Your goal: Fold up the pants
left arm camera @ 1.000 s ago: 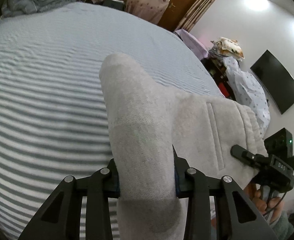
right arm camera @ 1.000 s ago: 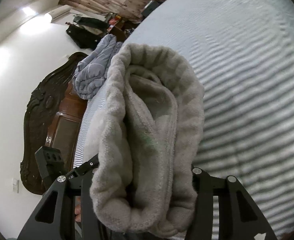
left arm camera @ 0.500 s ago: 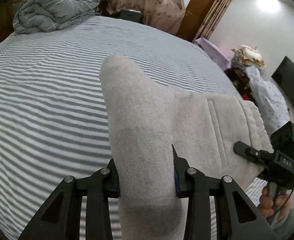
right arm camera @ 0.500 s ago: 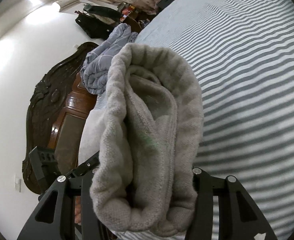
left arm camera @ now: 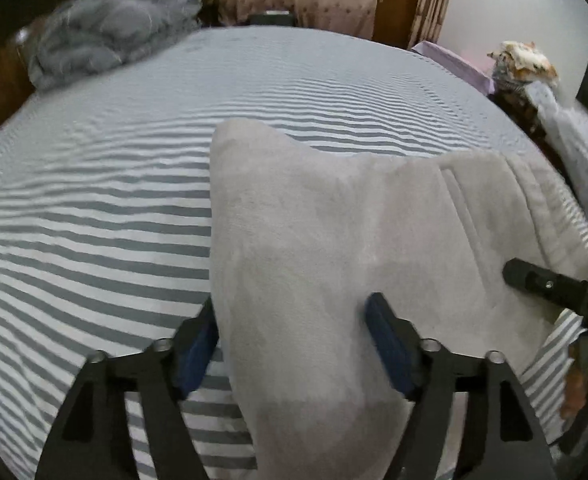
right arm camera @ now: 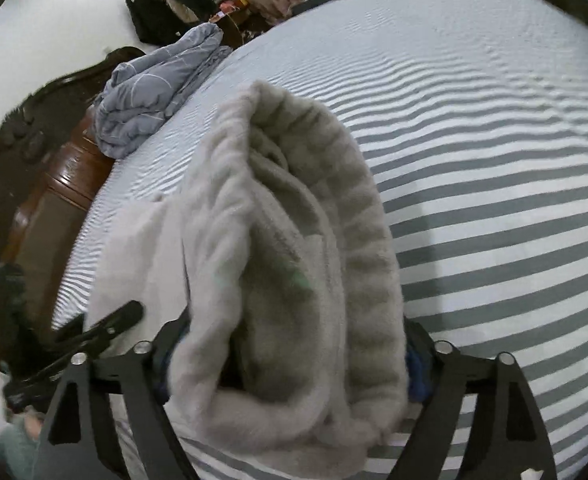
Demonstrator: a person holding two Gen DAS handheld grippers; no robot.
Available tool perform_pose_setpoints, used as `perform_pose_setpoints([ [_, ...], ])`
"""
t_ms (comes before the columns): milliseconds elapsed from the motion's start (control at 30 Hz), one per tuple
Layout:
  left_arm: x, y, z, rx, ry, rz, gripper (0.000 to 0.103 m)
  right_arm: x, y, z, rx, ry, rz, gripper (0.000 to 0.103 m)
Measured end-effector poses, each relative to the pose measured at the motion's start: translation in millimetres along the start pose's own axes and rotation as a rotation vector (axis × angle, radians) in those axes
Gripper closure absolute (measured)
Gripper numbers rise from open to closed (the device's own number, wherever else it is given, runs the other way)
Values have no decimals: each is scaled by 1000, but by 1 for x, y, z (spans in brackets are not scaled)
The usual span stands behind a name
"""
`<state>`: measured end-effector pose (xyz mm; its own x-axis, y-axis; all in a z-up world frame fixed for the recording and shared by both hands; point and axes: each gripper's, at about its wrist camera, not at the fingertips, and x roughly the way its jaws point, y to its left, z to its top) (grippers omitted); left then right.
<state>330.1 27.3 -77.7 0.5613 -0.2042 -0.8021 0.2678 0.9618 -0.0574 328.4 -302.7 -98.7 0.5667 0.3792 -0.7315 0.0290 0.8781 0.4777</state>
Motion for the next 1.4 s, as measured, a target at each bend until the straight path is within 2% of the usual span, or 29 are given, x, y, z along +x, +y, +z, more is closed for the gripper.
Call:
perform_pose_setpoints([
  [100, -2, -2, -11, 20, -35, 20, 24, -5, 4, -14, -40, -16, -44, 19],
  [300, -16, 15, -37, -50, -35, 21, 21, -13, 14, -33, -100, -22, -112, 17],
  [400, -36, 3, -43, -24, -41, 69, 21, -24, 22, -35, -118, -27, -149, 17],
  [600, -77, -17, -64, 29, -41, 131, 21, -74, 48, -50, -172, -85, -217, 17],
  [833, -131, -36, -105, 4, -21, 147, 20, -126, 84, -76, -193, -134, -262, 17],
  [1033, -169, -45, -136, -55, -25, 119, 12, -157, 106, -115, -232, -128, -308, 11],
  [1200, -182, -50, -159, -95, 6, 114, 9, -173, 116, -145, -284, -113, -358, 10],
  [1400, -191, -48, -179, -123, 32, 146, 4, -185, 115, -167, -300, -97, -368, 3],
])
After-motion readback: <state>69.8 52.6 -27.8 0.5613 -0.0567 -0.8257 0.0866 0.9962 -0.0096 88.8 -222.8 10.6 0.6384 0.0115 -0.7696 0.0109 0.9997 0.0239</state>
